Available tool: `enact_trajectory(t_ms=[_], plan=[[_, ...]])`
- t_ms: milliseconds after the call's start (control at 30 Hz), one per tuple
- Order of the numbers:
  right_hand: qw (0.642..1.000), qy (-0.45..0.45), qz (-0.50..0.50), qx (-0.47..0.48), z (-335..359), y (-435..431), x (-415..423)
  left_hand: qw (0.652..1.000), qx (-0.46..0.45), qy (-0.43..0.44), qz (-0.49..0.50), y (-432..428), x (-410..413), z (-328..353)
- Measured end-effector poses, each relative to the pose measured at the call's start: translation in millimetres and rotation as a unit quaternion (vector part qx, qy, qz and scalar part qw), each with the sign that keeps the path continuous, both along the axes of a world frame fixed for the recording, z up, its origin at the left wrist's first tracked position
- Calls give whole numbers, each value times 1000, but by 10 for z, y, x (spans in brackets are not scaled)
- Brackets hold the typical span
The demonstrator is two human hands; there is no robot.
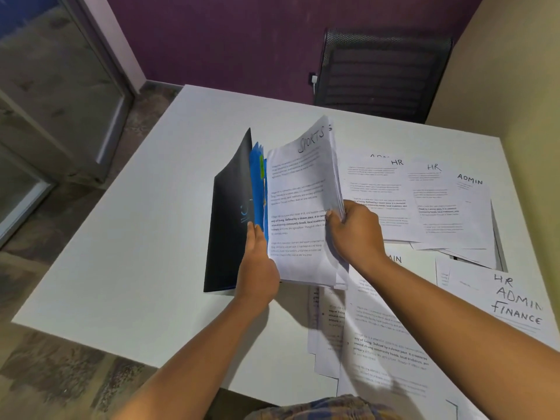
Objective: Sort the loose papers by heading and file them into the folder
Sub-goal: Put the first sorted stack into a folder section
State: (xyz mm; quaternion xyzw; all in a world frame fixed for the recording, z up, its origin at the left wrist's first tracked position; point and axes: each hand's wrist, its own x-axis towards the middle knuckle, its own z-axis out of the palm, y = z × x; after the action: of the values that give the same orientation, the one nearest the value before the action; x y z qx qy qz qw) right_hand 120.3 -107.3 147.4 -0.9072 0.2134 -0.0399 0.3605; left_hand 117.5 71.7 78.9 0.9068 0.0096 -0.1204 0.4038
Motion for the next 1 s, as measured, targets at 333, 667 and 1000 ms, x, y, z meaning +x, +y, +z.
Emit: enact_trajectory(t_ms=[333,667,1000], plan=[[996,84,27,24,-86,208,406,999,24,2,-31,-68,-124,145],[992,64,-72,83,-135,180,575,1000,3,-7,-19,55,-92,205],[986,124,18,108,-316,497,490,1000,-2,-2,-25,101,-37,251]])
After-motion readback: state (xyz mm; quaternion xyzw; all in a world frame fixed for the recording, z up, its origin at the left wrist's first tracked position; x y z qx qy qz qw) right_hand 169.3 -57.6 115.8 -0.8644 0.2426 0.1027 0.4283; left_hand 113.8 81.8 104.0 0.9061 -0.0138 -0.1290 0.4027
